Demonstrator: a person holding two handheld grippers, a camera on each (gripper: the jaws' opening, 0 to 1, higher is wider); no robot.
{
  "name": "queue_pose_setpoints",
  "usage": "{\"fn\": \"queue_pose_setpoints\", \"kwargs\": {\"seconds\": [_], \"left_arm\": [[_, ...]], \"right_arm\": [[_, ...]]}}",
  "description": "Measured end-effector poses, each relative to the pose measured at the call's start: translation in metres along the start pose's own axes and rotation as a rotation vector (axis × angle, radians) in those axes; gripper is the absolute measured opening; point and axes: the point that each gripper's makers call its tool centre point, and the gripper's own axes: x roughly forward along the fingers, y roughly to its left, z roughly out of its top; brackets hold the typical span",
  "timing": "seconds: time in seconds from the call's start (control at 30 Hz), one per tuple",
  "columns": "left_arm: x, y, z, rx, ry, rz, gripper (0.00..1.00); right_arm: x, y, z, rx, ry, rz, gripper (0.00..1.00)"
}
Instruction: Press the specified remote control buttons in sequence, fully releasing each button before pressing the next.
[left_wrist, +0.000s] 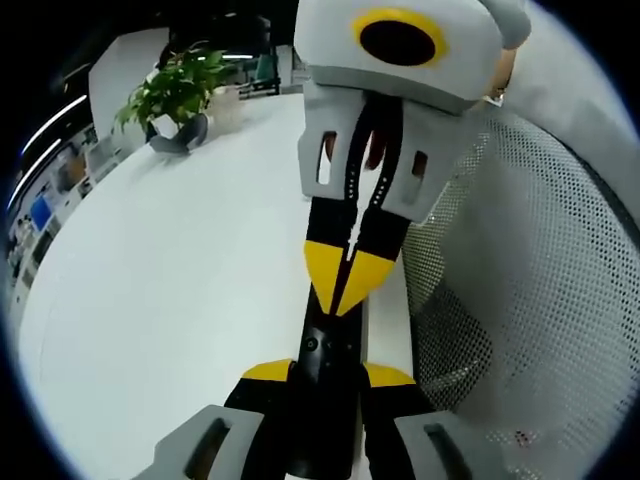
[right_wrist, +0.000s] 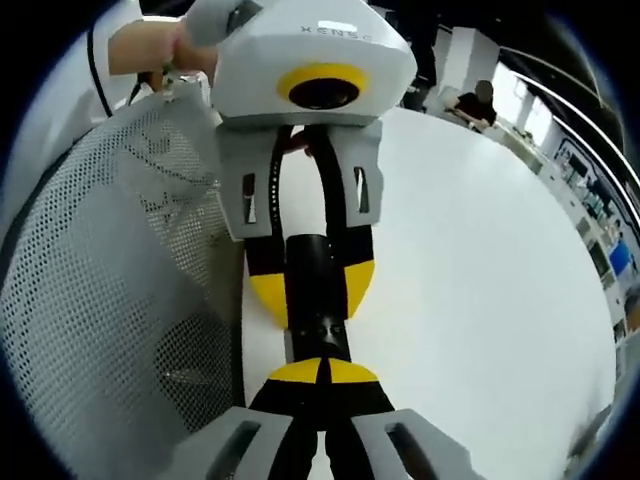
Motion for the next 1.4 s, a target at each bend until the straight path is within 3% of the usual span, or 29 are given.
{"fn": "queue_pose_setpoints", "kwargs": {"seconds": [0.17,0.27,0.43,0.6,0.8,0.83,1.17,1.27,1.4], "left_arm": [[0.000,-0.001,0.000,0.014,0.012,-0.011,0.24],[0.000,-0.001,0.000,0.012,0.006,-0.009,0.24],[-0.001,-0.001,0.000,0.004,-0.003,-0.004,0.24],[0.000,-0.001,0.001,-0.007,-0.003,0.001,0.24],[-0.001,-0.001,0.001,-0.017,-0.013,-0.002,0.25],[-0.001,-0.001,0.001,-0.016,-0.014,-0.002,0.25],[-0.001,-0.001,0.000,-0.006,-0.049,-0.017,0.24],[-0.001,-0.002,0.000,0.003,-0.037,-0.014,0.24],[-0.001,-0.002,0.000,0.001,-0.039,-0.009,0.24]], "right_arm": [[0.000,0.000,-0.001,0.010,0.017,0.004,0.00],[0.000,-0.001,0.000,0.086,-0.022,0.007,0.00],[-0.002,0.001,0.000,0.053,-0.055,0.002,0.00],[-0.003,-0.003,0.003,0.128,-0.104,0.031,0.00],[0.001,0.004,0.008,0.047,-0.071,0.047,0.00],[0.001,0.002,0.009,0.006,-0.065,0.028,0.00],[0.004,0.003,0.007,-0.097,-0.007,-0.033,0.00],[0.005,0.003,0.007,-0.090,-0.007,-0.056,0.00],[0.004,0.001,0.008,0.021,-0.028,-0.049,0.00]]}}
